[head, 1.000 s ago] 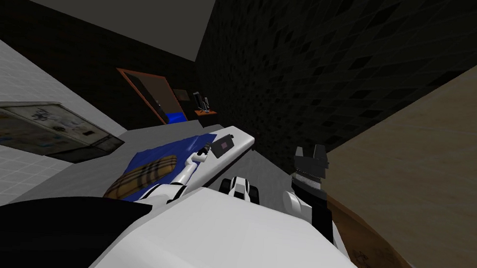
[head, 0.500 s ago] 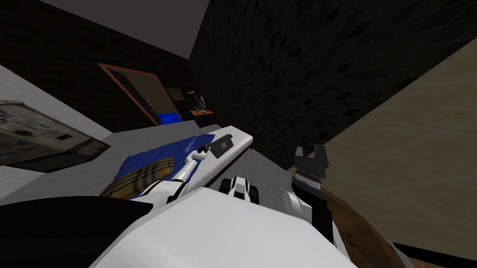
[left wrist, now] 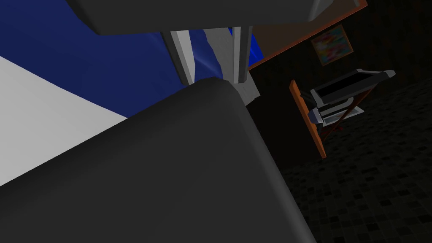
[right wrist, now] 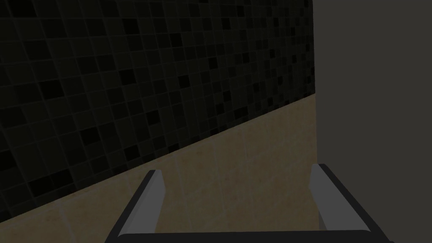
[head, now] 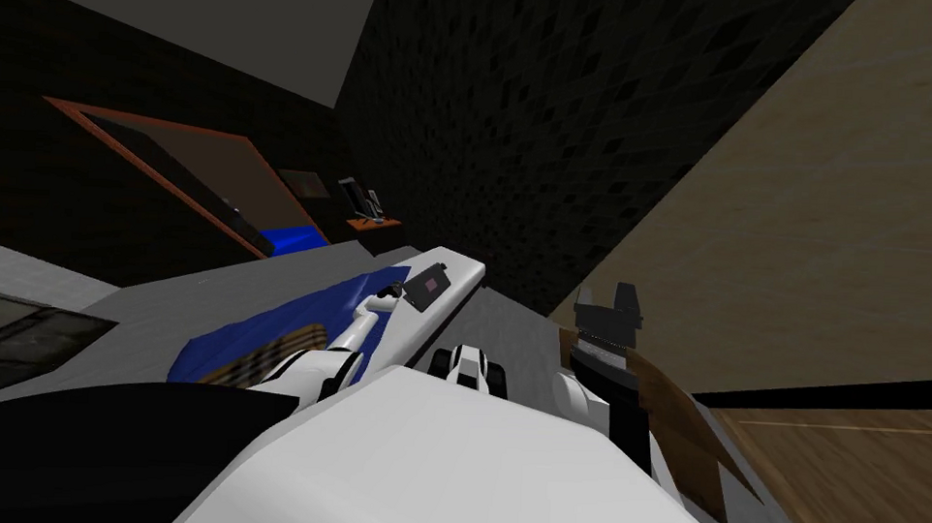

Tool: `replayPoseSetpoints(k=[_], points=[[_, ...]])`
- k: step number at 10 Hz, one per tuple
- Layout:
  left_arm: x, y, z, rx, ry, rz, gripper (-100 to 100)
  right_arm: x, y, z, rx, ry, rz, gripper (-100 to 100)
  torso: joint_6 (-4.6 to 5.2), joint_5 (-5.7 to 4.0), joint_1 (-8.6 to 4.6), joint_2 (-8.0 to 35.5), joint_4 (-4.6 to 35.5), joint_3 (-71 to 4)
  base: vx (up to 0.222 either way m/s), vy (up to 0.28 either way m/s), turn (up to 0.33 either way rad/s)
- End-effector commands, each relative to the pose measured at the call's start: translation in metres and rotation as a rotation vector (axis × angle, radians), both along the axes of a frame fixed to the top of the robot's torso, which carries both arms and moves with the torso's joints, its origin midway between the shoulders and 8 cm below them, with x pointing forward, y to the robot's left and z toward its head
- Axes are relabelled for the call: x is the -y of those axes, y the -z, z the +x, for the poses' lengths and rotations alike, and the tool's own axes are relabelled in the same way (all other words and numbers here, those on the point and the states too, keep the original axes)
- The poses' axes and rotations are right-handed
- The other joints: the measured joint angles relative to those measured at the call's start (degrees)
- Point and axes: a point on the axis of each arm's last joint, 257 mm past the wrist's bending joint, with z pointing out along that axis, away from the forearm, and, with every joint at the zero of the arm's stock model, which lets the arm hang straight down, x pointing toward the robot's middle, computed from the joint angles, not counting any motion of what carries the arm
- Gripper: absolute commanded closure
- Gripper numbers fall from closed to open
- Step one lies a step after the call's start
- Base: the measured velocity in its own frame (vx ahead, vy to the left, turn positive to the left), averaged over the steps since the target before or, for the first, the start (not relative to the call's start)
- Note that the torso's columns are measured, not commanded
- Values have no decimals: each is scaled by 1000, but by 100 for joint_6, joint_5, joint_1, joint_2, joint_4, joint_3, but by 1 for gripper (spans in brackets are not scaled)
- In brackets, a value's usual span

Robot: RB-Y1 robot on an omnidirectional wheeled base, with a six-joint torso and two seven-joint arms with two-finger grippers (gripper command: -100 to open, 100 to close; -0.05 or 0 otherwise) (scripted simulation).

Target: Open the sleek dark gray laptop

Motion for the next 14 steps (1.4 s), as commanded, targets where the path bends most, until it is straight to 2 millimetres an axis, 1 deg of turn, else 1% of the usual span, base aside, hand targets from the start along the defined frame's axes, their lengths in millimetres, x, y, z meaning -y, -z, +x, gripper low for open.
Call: replayPoseSetpoints(k=[1, 2, 3, 5, 6, 7, 8, 9, 11, 12, 14], points=[[-15, 16, -16, -30, -67, -62, 100, 0, 0, 0, 0, 0, 0, 0, 7, 3, 2, 3, 2, 2, -78, 93, -185], [-26, 22, -26, -41, -107, -98, 100, 0, 0, 0, 0, 0, 0, 0, -12, -1, -20, -3, -4, -2, -64, 70, -244], [-36, 28, -36, -51, -147, -133, 100, 0, 0, 0, 0, 0, 0, 0, 1, -3, -32, 0, -3, -2, -90, 89, -344], [-55, 39, -56, -71, -227, -197, 100, 0, 0, 0, 0, 0, 0, 0, 18, 11, -15, 14, 0, 8, -132, 128, -394], [-55, 39, -56, -67, -229, -205, 100, 0, 0, 0, 0, 0, 0, 0, 14, 7, -15, 18, 5, 11, -92, 104, -159], [-55, 39, -56, -67, -229, -205, 100, 0, 0, 0, 0, 0, 0, 0, -11, -2, -29, 8, 0, 3, -28, 40, 28], [-63, 43, -65, -71, -268, -241, 100, 0, 0, 0, 0, 0, 0, 0, -21, -8, -45, -2, -6, -4, -58, 34, -213], [-63, 36, -59, -60, -249, -218, 100, 0, 0, 0, 0, 0, 0, 0, 9, -8, -40, 8, 4, 3, -40, 24, -59], [-71, 53, -79, -56, -330, -299, 100, 0, 0, 0, 0, 0, 0, 0, 16, -19, -26, 20, 21, 11, -62, 108, -318], [-72, 55, -81, -60, -333, -300, 100, 0, 0, 0, 0, 0, 0, 0, 15, -16, -11, 25, 24, 16, -87, 139, -233], [-77, 72, -102, -54, -415, -378, 100, 0, 0, 0, 0, 0, 0, 0, 0, -19, -20, 34, 22, 19, -138, 179, -340]])
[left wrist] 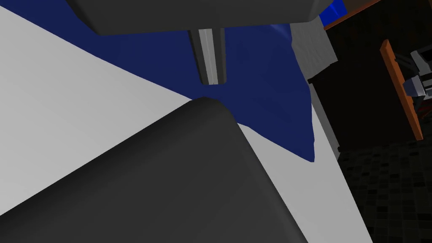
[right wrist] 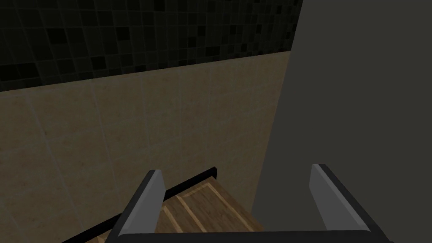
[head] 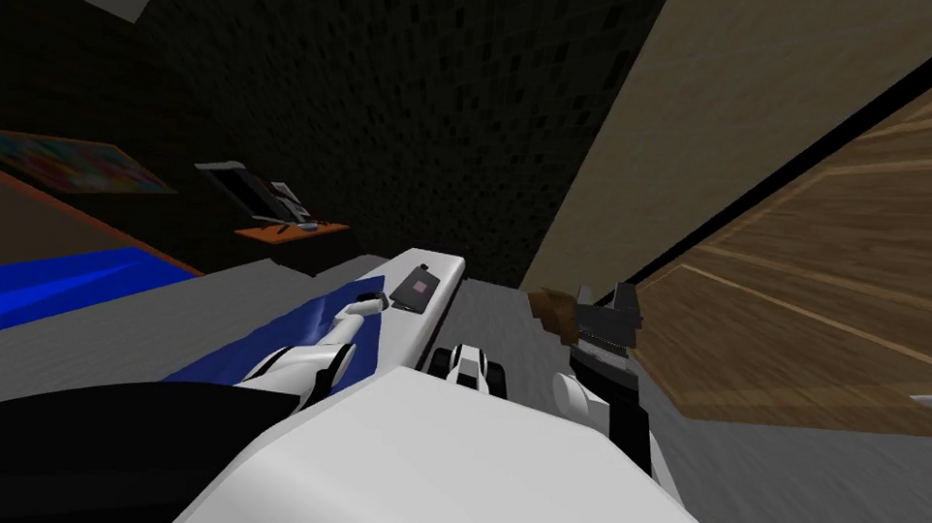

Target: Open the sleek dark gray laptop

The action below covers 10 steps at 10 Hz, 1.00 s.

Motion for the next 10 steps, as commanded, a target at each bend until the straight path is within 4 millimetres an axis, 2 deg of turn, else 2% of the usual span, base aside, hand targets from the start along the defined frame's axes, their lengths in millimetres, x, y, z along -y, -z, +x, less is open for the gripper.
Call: replayPoseSetpoints(k=[1, 2, 3, 4, 9, 10], points=[[-6, 23, -27, 7, -107, -94, 100, 0, 0, 0, 0, 0, 0, 0, 0, -1, 1, 1, 1, 1, -166, 177, -481], [-25, 9, -25, 2, -128, -69, -100, 0, 0, 0, 0, 0, 0, 0, 2, -3, -14, -4, 0, -2, -187, 87, -442], [-25, 9, -25, 2, -128, -69, -100, 0, 0, 0, 0, 0, 0, 0, 4, -15, -44, -9, 1, -5, -119, 12, -129], [-34, 4, -27, 2, -153, -68, -100, 0, 0, 0, 0, 0, 0, 0, -7, -20, -55, -30, -6, -18, -85, -18, -140], [-77, -25, -41, 7, -278, -68, -100, 0, 0, 0, 0, 0, 0, 0, -6, -4, -7, 2, 2, 2, -131, -7, -238], [-77, -27, -39, 12, -275, -66, -100, 0, 0, 0, 0, 0, 0, 0, -3, -4, -4, -6, 0, -3, -99, 21, -104]])
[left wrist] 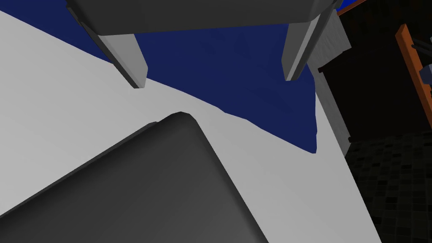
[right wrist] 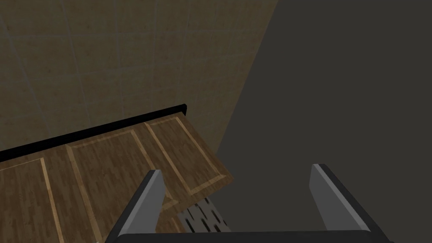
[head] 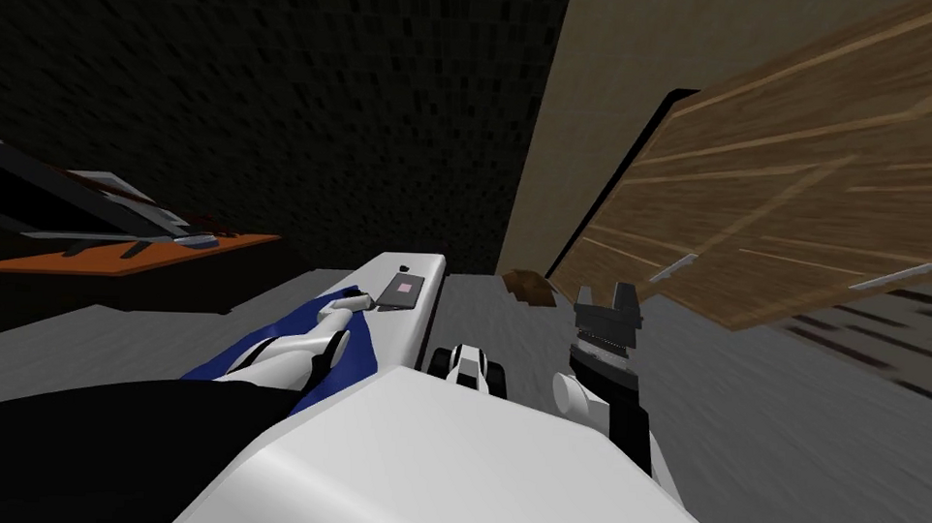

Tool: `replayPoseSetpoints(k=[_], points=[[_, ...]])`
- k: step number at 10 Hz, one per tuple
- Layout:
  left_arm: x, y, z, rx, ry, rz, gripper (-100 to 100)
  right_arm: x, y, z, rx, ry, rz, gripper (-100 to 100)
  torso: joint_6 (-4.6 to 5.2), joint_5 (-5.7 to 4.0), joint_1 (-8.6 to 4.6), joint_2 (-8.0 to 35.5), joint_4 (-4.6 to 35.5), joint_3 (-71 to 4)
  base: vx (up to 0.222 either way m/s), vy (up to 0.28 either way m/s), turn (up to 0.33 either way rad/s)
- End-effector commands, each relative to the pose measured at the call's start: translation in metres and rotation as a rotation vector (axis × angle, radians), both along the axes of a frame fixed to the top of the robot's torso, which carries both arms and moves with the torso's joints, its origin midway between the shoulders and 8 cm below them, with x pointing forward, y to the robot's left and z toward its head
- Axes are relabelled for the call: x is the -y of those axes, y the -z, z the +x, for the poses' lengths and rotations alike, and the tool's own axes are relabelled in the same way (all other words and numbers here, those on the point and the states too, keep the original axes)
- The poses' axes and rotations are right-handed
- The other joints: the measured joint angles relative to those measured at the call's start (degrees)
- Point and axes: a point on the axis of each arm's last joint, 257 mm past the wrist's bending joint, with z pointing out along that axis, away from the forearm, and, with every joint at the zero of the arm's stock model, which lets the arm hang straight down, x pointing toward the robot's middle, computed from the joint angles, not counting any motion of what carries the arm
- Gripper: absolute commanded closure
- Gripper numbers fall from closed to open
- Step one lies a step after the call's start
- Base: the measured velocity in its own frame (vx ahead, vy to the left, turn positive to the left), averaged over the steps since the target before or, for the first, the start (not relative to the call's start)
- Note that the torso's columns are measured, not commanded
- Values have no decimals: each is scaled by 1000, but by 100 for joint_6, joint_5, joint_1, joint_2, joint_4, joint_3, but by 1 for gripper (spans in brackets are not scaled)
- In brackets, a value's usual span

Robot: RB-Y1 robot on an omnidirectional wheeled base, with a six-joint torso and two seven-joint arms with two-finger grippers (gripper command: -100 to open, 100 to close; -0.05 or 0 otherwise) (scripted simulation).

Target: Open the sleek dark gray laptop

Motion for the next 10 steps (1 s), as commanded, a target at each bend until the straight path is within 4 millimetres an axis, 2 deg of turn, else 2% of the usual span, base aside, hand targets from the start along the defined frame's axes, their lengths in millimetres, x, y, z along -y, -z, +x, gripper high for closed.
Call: replayPoseSetpoints(k=[1, 3, 4, 5, 10], points=[[-8, -4, -1, 1, -21, -6, -100, 0, 0, 0, 0, 0, 0, 0, -1, 0, -3, -18, -5, -11, -42, 10, 0], [-24, -16, -7, 5, -74, -7, -100, 0, 0, 0, 0, 0, 0, 0, 5, -4, -17, -22, -7, -16, -74, -1, -204], [-19, -13, -6, 3, -55, -4, -100, 0, 0, 0, 0, 0, 0, 0, 5, -5, -17, 3, 0, 0, -53, 3, -62], [-20, -14, -6, 4, -60, -6, 0, 0, 0, 0, 0, 0, 0, 0, -5, -3, -11, -5, -1, -2, -7, 0, 11], [-20, -14, -6, 4, -59, -6, 0, 0, 0, 0, 0, 0, 0, 0, 1, -3, -11, -4, -1, -3, 0, 0, 0]])
